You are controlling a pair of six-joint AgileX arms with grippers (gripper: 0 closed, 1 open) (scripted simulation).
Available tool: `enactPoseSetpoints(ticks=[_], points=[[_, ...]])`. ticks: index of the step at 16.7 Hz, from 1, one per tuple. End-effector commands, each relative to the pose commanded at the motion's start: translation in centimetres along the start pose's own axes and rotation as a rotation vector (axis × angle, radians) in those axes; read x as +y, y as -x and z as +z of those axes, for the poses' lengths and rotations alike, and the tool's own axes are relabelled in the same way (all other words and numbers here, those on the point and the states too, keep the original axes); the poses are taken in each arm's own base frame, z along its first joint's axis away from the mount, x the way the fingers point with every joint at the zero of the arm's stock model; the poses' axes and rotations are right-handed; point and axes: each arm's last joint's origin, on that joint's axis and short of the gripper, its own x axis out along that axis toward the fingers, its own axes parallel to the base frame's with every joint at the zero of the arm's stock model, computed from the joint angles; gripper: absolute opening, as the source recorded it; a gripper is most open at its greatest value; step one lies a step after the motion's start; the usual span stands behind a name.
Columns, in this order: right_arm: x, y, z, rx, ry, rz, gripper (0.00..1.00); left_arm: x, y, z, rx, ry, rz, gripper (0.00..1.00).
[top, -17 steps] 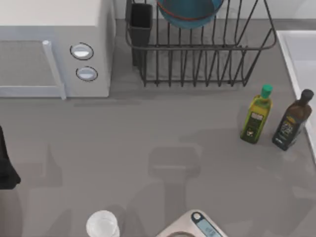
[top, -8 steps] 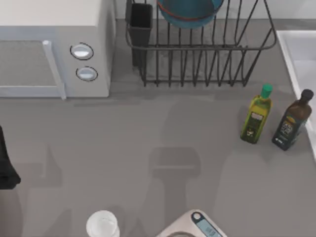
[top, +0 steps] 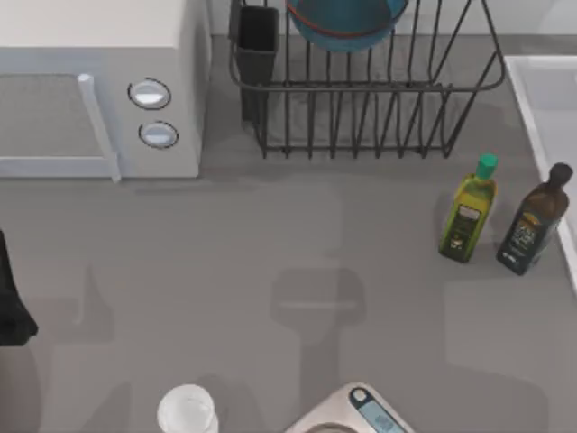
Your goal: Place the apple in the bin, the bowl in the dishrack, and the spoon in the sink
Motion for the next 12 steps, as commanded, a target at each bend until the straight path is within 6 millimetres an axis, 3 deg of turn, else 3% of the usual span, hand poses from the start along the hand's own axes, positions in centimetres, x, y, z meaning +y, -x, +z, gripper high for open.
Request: enactPoseSetpoints(ticks=[5, 12], points=[[0.2, -1.3, 2.9, -0.023, 0.079, -0.029, 0.00, 0.0, 0.0, 0.0, 0.000, 0.000, 0.000, 1.00], [0.1, -1.4, 2.9, -0.024, 0.078, -0.031, 0.00, 0.0, 0.0, 0.0, 0.000, 0.000, 0.000, 1.00]])
